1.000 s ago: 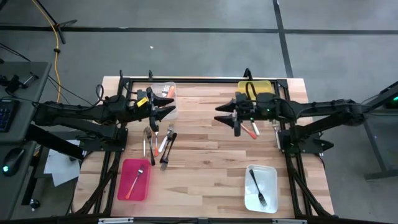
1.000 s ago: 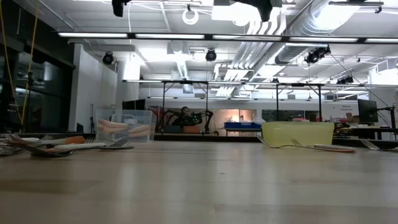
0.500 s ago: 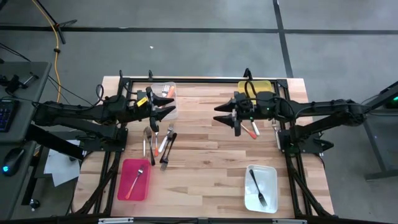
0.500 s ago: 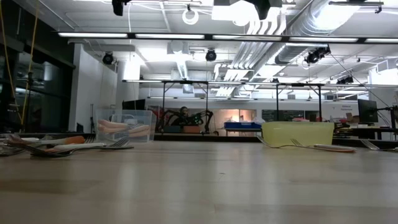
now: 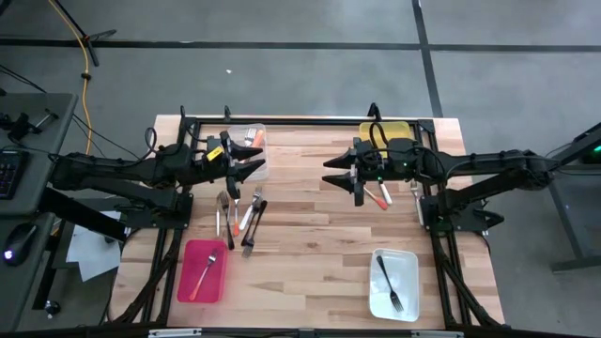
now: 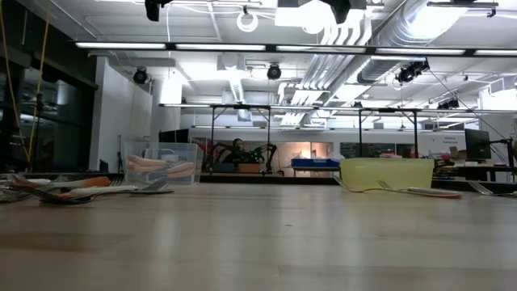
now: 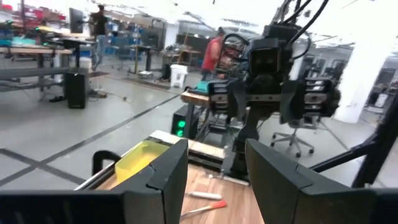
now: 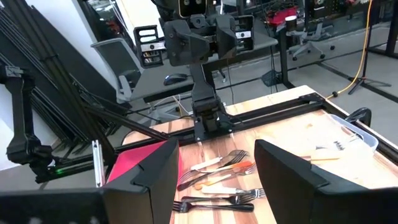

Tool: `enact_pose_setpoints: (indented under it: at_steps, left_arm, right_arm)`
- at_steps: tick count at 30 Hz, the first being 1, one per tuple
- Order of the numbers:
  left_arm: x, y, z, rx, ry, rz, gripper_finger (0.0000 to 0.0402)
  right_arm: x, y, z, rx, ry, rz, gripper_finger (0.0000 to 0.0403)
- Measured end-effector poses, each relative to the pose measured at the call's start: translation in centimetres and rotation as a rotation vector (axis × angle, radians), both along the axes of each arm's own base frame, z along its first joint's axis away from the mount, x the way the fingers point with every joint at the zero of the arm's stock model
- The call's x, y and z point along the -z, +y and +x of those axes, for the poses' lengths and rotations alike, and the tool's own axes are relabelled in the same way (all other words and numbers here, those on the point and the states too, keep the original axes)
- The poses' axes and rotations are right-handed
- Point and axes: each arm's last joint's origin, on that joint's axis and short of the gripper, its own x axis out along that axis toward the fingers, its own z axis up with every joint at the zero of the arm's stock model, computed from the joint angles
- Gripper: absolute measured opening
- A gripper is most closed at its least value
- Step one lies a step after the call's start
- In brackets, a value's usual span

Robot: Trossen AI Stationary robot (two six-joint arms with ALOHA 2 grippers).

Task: Sort silverware by color (type)
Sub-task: Put the orange-white fork into the red bin

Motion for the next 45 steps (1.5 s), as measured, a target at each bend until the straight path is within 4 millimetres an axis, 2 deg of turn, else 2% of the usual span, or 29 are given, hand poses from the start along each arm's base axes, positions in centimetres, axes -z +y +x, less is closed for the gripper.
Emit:
enact_pose_setpoints:
  at_steps: [3,6,10,13,17,26,32,36,40,45]
  left_arm:
    - [0.5,0.2,-0.1,-0.085,0.116,-0.097,0.0152]
    - [1.4,0.3,-0.3,-0.149,0.332,-0.223,0.0152]
    - [3.2,0.2,-1.2,-0.228,0.594,-0.476,0.0152]
    - [5.5,0.0,-2.3,-0.343,0.808,-0.696,0.0152]
    - [7.4,-0.6,-3.1,-0.497,1.024,-0.797,0.0152]
    - [10.0,-1.5,-1.0,-0.653,1.120,-0.850,0.0152]
    - [12.0,-2.3,0.5,-0.629,1.267,-0.854,0.0152]
    - [13.8,-2.8,1.4,-0.568,1.242,-0.914,0.0152]
    - [15.7,-2.9,0.7,-0.601,1.234,-0.977,0.0152]
    - [16.8,-2.7,-0.1,-0.658,1.248,-0.962,0.0152]
  right_arm:
    - [0.0,0.0,0.0,0.000,0.000,0.001,0.0195]
    - [0.0,0.0,0.0,0.000,0.000,-0.007,0.0195]
    - [0.0,0.0,0.0,0.004,0.000,-0.034,0.0195]
    - [0.0,-0.1,0.0,0.014,0.000,-0.051,0.0195]
    - [0.0,-0.1,0.0,0.019,0.000,-0.052,0.0195]
    - [0.0,-0.1,0.0,0.018,0.001,-0.052,0.0195]
    - [0.0,-0.1,0.0,0.017,0.004,-0.049,0.0195]
    - [0.3,-0.1,0.0,0.017,0.029,-0.047,0.0195]
    - [0.4,-0.1,-0.1,0.017,0.046,-0.044,0.0195]
    - [0.4,-0.1,-0.1,0.017,0.045,-0.041,0.0195]
